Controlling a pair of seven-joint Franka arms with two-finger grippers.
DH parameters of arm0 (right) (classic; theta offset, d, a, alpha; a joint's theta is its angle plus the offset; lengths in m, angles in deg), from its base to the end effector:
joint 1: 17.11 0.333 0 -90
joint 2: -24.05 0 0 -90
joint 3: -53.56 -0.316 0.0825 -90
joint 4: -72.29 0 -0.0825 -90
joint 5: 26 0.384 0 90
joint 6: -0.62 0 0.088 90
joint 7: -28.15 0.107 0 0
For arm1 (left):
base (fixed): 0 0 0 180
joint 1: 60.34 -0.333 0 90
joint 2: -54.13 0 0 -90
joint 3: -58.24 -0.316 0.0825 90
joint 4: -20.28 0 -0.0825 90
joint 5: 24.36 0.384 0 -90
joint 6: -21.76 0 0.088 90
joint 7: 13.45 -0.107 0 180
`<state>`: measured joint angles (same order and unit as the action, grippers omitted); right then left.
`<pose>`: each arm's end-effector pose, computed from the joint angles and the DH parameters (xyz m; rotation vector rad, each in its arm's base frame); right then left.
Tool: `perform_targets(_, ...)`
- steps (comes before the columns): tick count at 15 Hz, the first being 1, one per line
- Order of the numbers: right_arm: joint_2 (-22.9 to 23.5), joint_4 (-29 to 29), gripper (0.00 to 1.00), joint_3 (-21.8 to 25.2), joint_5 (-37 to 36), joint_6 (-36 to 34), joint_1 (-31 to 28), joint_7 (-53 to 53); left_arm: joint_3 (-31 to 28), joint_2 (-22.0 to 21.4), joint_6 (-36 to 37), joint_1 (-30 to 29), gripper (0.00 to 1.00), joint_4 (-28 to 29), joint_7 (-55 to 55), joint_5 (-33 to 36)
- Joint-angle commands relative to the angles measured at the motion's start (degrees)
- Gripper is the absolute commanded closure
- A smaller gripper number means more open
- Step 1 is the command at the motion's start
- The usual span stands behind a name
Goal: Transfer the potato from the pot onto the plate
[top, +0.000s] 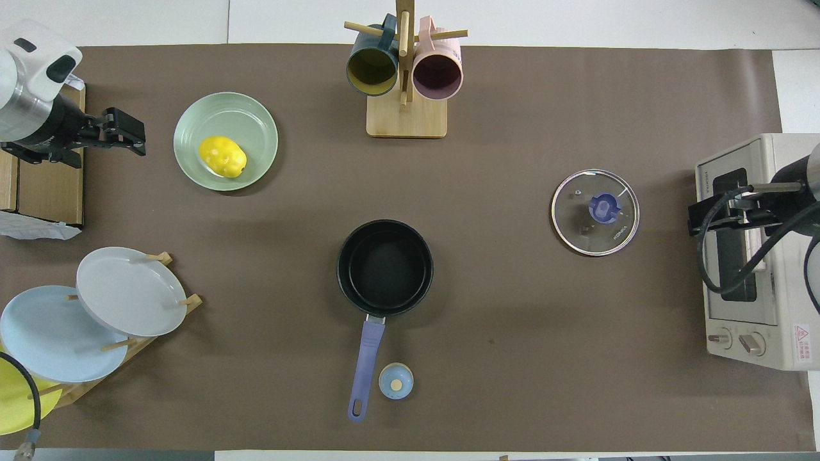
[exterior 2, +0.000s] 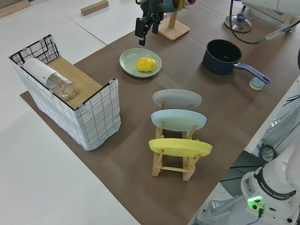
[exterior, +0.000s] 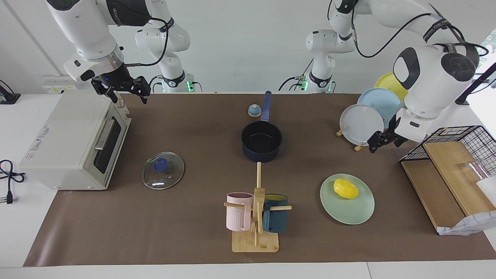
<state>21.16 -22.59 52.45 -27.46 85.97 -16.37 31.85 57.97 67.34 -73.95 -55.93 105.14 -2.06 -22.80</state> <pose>0.5279 0.0144 0.6055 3.1041 -0.0512 -0.1779 0.6264 -0.0430 0.5391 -3.1018 -0.1913 0.0575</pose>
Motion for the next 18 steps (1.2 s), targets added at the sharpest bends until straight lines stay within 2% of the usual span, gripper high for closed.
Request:
perform_targets(1, -0.88, -0.92, 0.0, -0.56, 0.32, -0.44, -0.92, -0.45, 0.35, -7.3, 3.24, -0.11, 0.0, 6.26, -1.37, -0.94)
perform_targets(3, -0.8, -0.92, 0.0, -0.56, 0.32, -0.44, -0.92, -0.45, 0.35, -11.35, 3.07, 0.15, 0.0, 10.84, -2.85, -0.94)
perform_targets(6, -0.88, -0.92, 0.0, -0.56, 0.32, -0.44, -0.92, -0.45, 0.35, -14.26, 1.5, 0.15, 0.0, 16.2, -6.28, -0.94)
perform_targets(7, -0.8, -1.01, 0.0, -0.56, 0.32, -0.44, -0.92, -0.45, 0.35, -14.53, 1.05, -0.02, 0.0, 16.22, -6.73, -1.11)
perform_targets(10, -0.88, -0.92, 0.0, -0.56, 0.32, -0.44, -0.92, -0.45, 0.18, -13.39, -0.35, -0.55, 0.0, 13.33, -5.5, -7.52)
perform_targets(13, -0.88, -0.92, 0.0, -0.56, 0.32, -0.44, -0.92, -0.45, 0.09, -12.33, -0.53, -0.64, 0.0, 10.07, -6.29, -6.48)
perform_targets(18, -0.88, -1.01, 0.0, -0.56, 0.32, -0.44, -0.92, -0.45, 0.44, -16.89, 5.7, -1.68, 0.0, 10.94, -6.38, -4.01)
